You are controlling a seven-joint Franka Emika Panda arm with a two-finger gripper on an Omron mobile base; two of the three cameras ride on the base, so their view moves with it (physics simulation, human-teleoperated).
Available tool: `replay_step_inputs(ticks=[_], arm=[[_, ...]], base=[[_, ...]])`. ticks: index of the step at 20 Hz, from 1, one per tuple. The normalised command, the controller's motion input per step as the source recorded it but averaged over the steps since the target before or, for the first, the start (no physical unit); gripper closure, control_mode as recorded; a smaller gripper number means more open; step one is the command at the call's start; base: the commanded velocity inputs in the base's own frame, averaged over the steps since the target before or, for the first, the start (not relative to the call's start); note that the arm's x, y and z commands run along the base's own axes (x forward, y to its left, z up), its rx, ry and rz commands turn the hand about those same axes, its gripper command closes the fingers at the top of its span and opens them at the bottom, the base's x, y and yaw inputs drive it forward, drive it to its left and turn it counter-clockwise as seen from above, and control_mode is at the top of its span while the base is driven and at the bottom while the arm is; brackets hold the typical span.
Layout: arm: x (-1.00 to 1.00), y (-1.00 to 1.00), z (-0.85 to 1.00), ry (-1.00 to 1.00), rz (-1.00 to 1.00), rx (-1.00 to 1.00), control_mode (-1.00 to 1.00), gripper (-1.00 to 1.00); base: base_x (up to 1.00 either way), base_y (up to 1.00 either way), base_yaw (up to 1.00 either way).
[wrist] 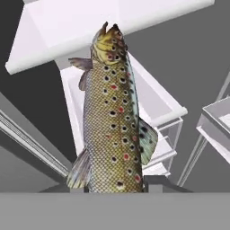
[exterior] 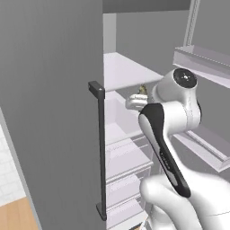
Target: Place one sweet potato and one fish in each tupperware on the nearby counter, to pack two identical lunches.
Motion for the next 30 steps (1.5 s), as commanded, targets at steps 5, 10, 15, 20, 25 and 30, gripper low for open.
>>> replay_step_inputs(ticks=[5,10,15,20,25,30], arm=[[-0.31,0.00,-0.34,0.01,0.00,-0.01,-1.00,1.00],[0.00,0.00,0.00,0.00,0.00,0.00,1.00,1.00],[0.00,0.00,0.00,0.00,0.00,0.00,1.00,1.00],[0.00,0.00,0.00,0.00,0.00,0.00,1.00,1.00],[0.00,0.00,0.00,0.00,0.00,0.00,1.00,1.00],[0.00,0.00,0.00,0.00,0.00,0.00,1.00,1.00]], base=[[0.00,0.00,0.00],[-1.00,0.00,0.00],[-1.00,0.00,0.00],[-1.00,0.00,0.00],[-1.00,-0.17,-0.07],[-0.86,-0.77,-0.50]])
